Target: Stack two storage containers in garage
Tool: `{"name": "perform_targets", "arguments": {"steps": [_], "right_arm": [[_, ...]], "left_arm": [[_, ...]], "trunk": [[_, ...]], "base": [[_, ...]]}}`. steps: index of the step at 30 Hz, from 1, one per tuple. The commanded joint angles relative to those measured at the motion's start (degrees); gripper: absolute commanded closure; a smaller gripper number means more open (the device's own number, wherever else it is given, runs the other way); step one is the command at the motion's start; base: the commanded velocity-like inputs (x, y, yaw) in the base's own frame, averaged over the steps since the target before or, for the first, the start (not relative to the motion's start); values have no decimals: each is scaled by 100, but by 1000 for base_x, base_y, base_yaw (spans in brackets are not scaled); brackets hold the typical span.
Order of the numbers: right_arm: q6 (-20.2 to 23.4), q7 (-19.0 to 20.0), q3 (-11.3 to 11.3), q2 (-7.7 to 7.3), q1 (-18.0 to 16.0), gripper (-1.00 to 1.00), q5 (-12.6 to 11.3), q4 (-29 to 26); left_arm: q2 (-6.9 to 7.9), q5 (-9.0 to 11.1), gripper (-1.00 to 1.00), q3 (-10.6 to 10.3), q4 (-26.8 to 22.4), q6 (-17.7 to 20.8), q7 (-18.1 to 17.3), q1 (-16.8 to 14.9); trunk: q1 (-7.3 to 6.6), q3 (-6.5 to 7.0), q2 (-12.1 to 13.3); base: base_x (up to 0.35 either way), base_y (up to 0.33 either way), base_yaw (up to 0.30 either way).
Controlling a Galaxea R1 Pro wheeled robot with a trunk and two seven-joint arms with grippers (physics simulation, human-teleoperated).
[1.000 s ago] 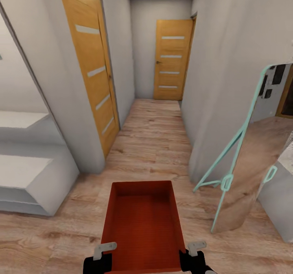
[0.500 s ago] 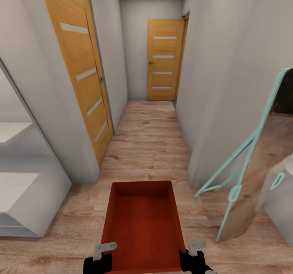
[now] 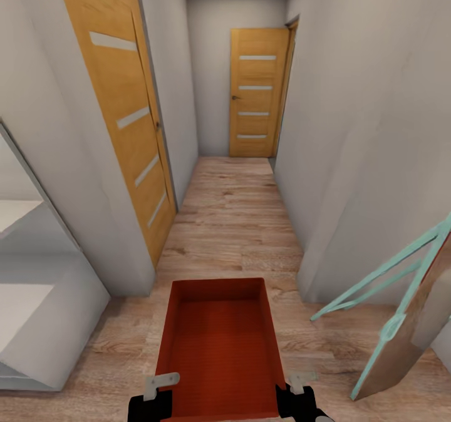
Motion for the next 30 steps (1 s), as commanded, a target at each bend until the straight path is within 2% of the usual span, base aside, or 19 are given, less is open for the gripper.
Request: {"name": "perform_targets", "arguments": {"steps": [1, 17, 30], "right_arm": [[-199, 65, -39, 100, -5, 100, 35, -17], [-199, 65, -39, 100, -3, 100, 35, -17], [-199, 65, -38, 102, -3, 100, 35, -17]], "left_arm": [[-6, -16, 100, -6, 166, 52, 62, 0], [-6, -16, 100, -12, 166, 52, 90, 0], [-6, -16, 100, -12, 166, 52, 92, 0]], "trunk": [[6, -10, -11], [6, -10, -11], [6, -10, -11]], "base": [[312, 116, 0], [323, 20, -42], [325, 0, 206]]}}
